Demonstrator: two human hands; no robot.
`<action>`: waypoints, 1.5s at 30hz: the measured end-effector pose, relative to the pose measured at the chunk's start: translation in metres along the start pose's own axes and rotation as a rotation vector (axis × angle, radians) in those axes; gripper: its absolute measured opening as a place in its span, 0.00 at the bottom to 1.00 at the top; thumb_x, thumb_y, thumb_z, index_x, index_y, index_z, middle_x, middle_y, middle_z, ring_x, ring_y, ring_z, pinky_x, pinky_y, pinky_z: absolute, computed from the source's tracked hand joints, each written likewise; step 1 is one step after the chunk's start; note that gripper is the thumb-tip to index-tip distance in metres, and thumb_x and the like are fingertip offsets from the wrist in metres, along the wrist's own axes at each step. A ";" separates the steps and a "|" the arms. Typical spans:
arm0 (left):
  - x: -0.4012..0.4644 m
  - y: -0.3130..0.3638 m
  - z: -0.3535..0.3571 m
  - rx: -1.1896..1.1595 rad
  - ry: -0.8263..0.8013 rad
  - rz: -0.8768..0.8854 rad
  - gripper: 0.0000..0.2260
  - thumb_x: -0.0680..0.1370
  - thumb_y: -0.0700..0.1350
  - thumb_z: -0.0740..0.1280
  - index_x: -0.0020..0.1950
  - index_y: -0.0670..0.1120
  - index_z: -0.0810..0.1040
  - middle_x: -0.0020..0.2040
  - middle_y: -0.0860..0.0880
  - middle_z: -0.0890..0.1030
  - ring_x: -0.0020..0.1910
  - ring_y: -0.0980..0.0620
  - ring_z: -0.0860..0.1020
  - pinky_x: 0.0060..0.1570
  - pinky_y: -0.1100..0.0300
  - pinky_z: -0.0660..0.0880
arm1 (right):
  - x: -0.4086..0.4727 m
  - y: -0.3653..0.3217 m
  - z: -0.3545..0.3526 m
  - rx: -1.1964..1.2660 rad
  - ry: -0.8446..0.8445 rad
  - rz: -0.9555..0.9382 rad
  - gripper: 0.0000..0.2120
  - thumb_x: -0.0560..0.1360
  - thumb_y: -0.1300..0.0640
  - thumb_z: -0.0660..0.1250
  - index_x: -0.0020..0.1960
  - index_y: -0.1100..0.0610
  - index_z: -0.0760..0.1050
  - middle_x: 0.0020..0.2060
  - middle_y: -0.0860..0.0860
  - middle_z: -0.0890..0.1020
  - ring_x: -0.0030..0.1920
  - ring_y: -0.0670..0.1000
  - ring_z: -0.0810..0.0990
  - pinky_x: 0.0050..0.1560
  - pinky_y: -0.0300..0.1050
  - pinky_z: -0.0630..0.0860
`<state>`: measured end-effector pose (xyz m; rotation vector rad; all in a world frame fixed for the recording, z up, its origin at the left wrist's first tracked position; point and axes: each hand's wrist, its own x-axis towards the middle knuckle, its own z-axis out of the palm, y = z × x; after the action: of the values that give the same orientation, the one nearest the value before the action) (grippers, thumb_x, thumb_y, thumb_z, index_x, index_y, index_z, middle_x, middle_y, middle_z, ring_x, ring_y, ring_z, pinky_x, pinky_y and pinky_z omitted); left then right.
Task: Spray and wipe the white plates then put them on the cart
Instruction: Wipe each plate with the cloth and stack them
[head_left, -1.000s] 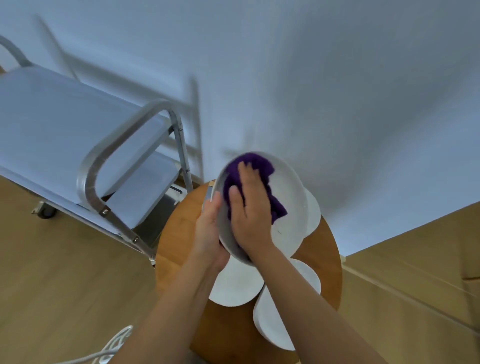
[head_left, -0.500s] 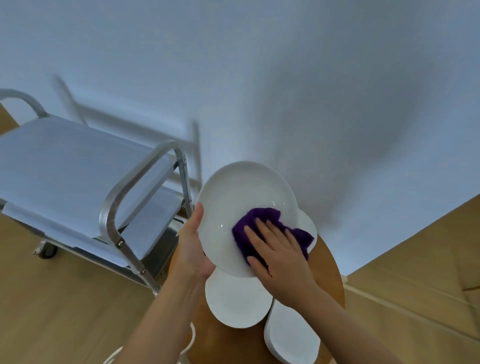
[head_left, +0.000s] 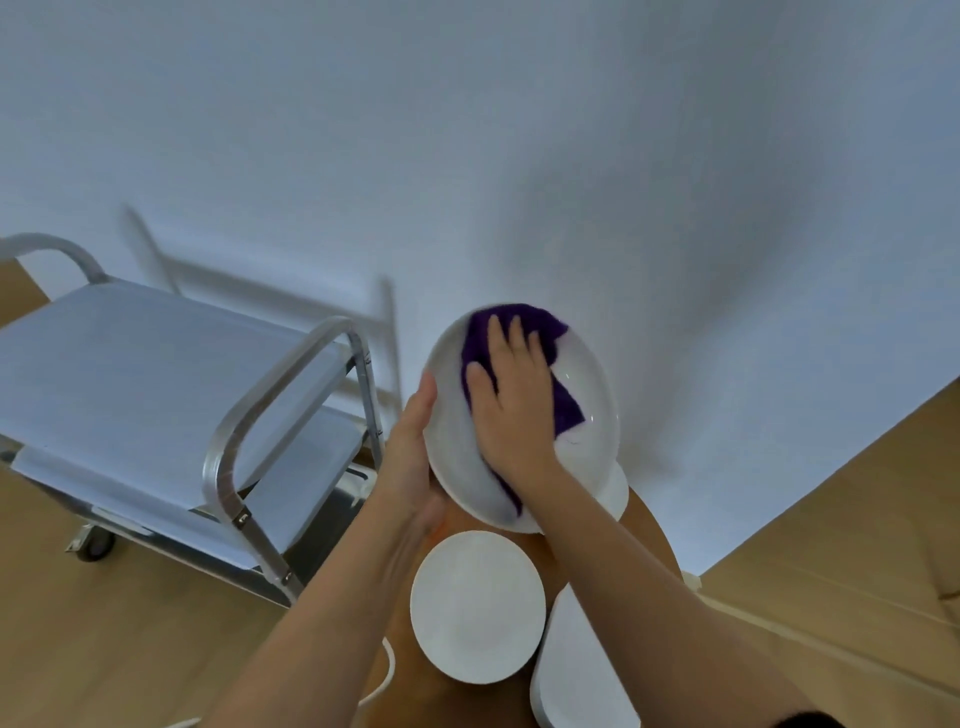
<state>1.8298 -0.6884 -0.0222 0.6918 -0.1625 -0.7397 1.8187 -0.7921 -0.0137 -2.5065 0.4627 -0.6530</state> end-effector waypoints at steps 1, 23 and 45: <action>0.001 0.001 0.001 -0.005 0.019 0.029 0.20 0.77 0.57 0.60 0.57 0.47 0.83 0.57 0.43 0.82 0.56 0.45 0.81 0.48 0.53 0.79 | -0.002 -0.009 0.004 -0.002 -0.018 -0.047 0.25 0.80 0.52 0.50 0.76 0.56 0.56 0.74 0.55 0.61 0.75 0.55 0.55 0.75 0.52 0.49; 0.006 0.038 -0.008 0.159 -0.045 -0.009 0.18 0.74 0.57 0.61 0.49 0.48 0.86 0.48 0.45 0.85 0.46 0.47 0.84 0.40 0.55 0.80 | -0.070 0.096 -0.050 -0.376 -0.103 -0.739 0.29 0.68 0.43 0.72 0.65 0.55 0.75 0.64 0.53 0.77 0.64 0.55 0.75 0.62 0.53 0.72; -0.005 -0.016 0.001 -0.115 -0.024 0.040 0.21 0.80 0.59 0.57 0.64 0.50 0.79 0.62 0.44 0.79 0.61 0.46 0.78 0.52 0.52 0.78 | -0.020 0.010 -0.016 -0.112 0.037 -0.377 0.26 0.78 0.49 0.51 0.73 0.56 0.63 0.72 0.55 0.66 0.73 0.56 0.62 0.72 0.55 0.55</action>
<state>1.8170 -0.6943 -0.0307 0.5685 -0.1544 -0.7135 1.7914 -0.7975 -0.0142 -2.7185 0.0346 -0.8353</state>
